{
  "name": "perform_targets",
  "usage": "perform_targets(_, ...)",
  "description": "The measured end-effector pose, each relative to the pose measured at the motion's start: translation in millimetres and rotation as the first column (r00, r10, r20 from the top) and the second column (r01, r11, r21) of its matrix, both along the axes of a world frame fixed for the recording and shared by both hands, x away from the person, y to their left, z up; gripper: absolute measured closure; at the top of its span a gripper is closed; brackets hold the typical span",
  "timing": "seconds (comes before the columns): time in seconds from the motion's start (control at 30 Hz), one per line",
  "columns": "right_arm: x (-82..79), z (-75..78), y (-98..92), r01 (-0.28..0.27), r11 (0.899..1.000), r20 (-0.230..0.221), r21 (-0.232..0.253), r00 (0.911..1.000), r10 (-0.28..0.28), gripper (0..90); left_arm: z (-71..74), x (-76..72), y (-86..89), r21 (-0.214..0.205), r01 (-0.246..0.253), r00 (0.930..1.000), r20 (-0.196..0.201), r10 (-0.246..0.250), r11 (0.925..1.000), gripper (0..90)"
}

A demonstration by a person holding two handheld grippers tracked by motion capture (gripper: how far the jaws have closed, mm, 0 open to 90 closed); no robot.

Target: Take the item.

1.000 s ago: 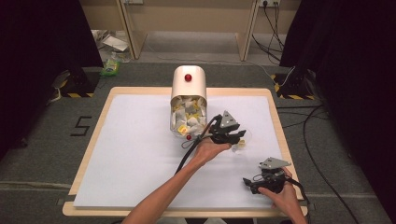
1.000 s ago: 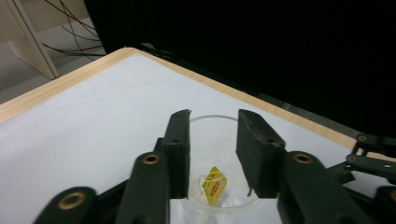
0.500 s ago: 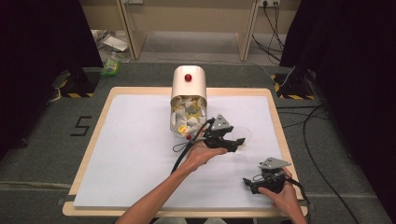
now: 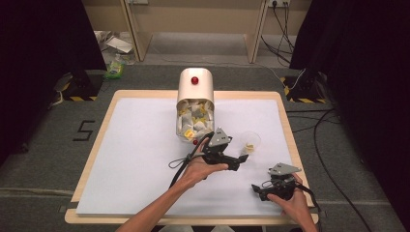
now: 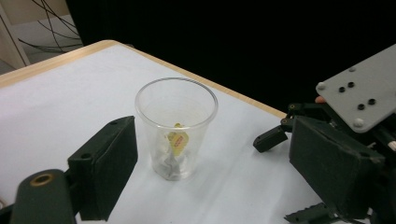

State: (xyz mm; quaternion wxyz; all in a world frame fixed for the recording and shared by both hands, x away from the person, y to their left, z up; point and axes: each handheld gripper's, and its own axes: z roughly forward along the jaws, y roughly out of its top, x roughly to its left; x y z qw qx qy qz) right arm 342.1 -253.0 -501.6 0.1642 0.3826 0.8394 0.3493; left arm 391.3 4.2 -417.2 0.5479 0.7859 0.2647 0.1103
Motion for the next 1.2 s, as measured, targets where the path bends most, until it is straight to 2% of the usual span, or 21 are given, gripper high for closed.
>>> perform_targets(0.23, -0.1, 0.0, 0.1, 0.002, 1.0, -0.002, 0.001, 1.0, -0.002, 6.4, -1.3, -7.2, 8.1, 0.002, -0.009, 0.9999, 0.014, 0.009, 1.0, 14.8)
perform_targets(0.6, 0.0, 0.0, 0.0, 0.0, 1.0, 0.0, 0.0, 1.0, 0.0, 6.4, -11.4, -16.0, 41.5, 0.01, -0.032, 0.9995, 0.008, 0.032, 0.9994, 14.8)
perform_targets(0.77, -0.1, 0.0, 0.1, 0.001, 1.0, -0.001, 0.001, 1.0, -0.001, 6.4, -13.6, -24.0, 57.2, 0.005, -0.043, 0.9989, 0.016, 0.043, 0.999, 14.8)
perform_targets(1.03, 0.0, 0.0, 0.0, 0.0, 1.0, 0.0, -0.001, 1.0, 0.0, 6.4, -13.7, -34.0, 75.4, 0.025, -0.059, 0.9972, 0.047, 0.058, 0.9979, 14.8)
perform_targets(1.2, 0.0, 0.0, 0.0, 0.0, 1.0, 0.0, 0.0, 1.0, 0.0, 6.4, -17.6, -34.9, 89.0, 0.026, -0.086, 0.9955, 0.043, 0.084, 0.996, 14.8)
